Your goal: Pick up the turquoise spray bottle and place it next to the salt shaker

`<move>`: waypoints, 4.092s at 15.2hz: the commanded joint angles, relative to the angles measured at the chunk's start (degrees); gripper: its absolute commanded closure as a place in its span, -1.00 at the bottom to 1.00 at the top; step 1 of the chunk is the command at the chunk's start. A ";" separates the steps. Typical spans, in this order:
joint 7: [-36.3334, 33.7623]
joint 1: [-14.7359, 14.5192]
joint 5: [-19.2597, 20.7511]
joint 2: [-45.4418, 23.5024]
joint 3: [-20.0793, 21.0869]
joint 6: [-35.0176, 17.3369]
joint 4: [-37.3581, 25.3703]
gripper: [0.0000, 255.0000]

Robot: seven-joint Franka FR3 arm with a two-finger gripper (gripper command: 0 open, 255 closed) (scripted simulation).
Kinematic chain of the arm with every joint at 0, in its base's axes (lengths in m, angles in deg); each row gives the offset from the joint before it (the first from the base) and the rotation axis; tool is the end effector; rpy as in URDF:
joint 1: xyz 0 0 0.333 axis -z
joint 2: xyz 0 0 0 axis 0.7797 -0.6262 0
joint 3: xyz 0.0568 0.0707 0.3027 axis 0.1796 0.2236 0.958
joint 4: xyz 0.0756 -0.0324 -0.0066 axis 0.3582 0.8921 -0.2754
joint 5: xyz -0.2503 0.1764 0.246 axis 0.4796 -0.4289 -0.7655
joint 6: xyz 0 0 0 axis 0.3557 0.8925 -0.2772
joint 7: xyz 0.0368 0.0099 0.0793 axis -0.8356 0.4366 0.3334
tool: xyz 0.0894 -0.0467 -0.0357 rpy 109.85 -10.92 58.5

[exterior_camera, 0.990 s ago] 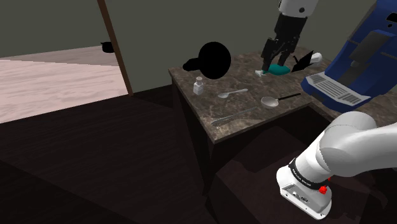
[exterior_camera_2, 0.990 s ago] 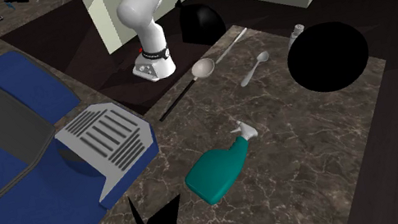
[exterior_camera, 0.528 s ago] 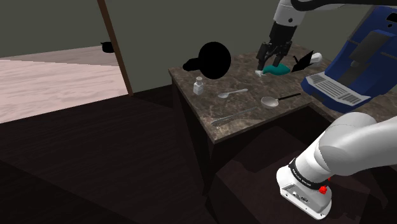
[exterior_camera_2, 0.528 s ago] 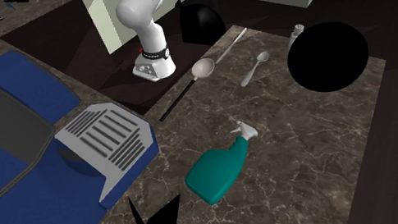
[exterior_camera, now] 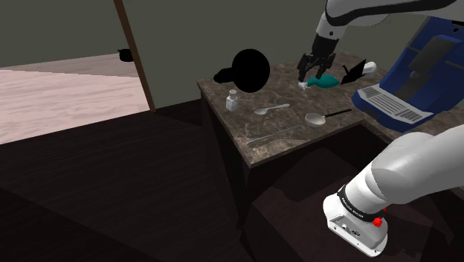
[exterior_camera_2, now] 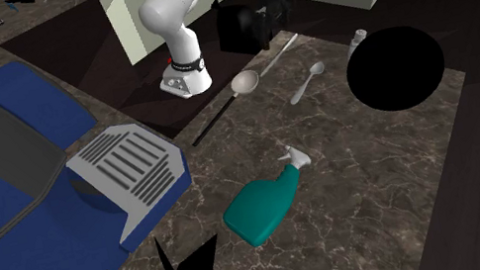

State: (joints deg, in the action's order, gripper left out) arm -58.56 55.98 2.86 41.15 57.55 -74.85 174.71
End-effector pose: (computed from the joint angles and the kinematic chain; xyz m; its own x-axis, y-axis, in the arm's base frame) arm 0.3916 -0.1635 0.4970 0.9617 -0.2730 -0.0251 -0.2741 -0.9589 -0.0730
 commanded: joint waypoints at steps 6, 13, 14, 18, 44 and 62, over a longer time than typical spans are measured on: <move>4.54 1.75 -2.41 -11.89 -5.87 -8.52 -4.54 -1.00; 10.79 4.03 -9.10 -25.28 -10.62 -14.35 -11.96 -1.00; 11.78 4.54 -10.38 -27.30 -11.08 -14.91 -13.27 -1.00; 15.63 7.26 -15.82 -35.50 -12.20 -16.44 -19.09 -1.00; 18.49 9.02 -20.30 -41.74 -11.18 -21.37 -19.55 1.00; 14.40 7.93 -15.32 -35.53 -12.75 -10.46 -25.37 1.00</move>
State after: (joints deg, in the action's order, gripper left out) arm -44.01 63.91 -12.66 5.43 44.86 -86.03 149.89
